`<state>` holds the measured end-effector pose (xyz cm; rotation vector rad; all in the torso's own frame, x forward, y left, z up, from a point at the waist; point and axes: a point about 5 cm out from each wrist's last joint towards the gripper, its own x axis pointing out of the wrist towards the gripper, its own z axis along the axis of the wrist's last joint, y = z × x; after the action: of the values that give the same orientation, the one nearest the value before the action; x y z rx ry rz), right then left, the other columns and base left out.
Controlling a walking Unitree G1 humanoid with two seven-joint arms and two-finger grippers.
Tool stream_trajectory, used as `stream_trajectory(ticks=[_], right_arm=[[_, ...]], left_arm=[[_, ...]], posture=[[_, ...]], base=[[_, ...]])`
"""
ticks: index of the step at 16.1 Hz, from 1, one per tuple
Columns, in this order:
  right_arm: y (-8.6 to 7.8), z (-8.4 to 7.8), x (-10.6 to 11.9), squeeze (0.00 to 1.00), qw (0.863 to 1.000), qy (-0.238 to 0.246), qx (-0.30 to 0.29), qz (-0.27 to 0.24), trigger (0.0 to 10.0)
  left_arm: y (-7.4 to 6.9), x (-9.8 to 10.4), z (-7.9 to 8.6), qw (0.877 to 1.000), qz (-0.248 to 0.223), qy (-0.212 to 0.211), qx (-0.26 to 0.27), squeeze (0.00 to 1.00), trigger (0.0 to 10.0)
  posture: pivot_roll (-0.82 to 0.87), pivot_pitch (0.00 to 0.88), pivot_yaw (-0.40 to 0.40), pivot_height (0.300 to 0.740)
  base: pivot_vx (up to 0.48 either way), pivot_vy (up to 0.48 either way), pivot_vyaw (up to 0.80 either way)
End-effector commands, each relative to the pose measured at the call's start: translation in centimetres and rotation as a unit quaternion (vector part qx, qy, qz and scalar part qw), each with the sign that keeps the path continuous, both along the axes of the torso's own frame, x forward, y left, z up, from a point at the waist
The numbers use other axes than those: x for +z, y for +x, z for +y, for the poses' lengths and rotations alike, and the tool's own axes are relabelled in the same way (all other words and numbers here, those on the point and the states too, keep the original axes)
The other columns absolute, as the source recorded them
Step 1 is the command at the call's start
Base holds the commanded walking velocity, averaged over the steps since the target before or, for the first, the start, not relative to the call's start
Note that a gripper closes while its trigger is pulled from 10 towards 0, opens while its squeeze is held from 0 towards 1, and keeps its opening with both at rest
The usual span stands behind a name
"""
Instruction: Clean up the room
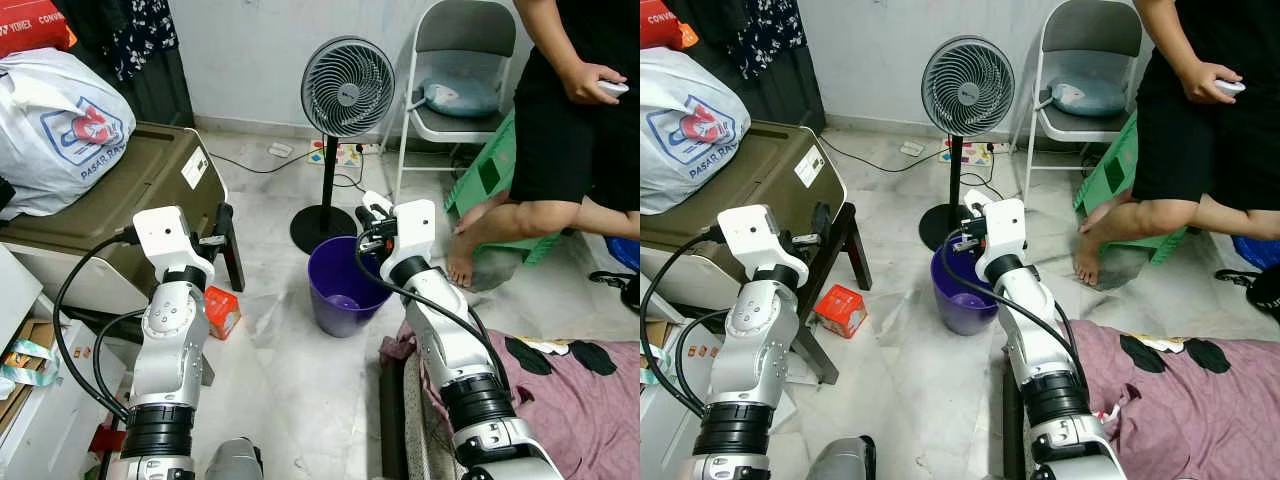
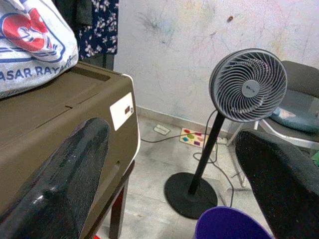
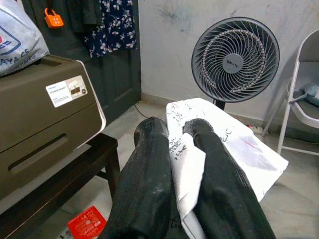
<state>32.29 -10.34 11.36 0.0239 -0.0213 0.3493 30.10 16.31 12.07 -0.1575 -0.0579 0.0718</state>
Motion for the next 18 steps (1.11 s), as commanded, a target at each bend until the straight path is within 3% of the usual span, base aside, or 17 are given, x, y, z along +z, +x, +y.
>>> stream_trajectory(ticks=[1, 8, 18], right_arm=[[0.13, 0.08, 0.72, 0.00, 1.000, -0.004, 0.003, -0.014, 10.0], [0.19, 0.09, 0.75, 0.00, 1.000, -0.002, 0.001, -0.014, 10.0], [0.19, -0.01, 0.67, 0.00, 1.000, -0.002, -0.004, -0.013, 10.0]], left_arm=[[0.19, 0.24, -0.40, 1.000, -0.006, -0.001, -0.010, 0.00, 10.0], [0.37, 0.26, -0.47, 1.000, -0.005, -0.002, -0.015, 0.00, 10.0], [0.36, 0.41, -0.93, 0.999, -0.015, -0.004, -0.033, 0.00, 10.0]], posture=[[0.02, 0.000, -0.063, 0.740], [0.02, 0.000, -0.054, 0.740], [0.02, 0.000, -0.056, 0.740]], base=[[0.000, 0.000, 0.47], [0.000, 0.000, 0.80], [0.000, 0.000, 0.00]])
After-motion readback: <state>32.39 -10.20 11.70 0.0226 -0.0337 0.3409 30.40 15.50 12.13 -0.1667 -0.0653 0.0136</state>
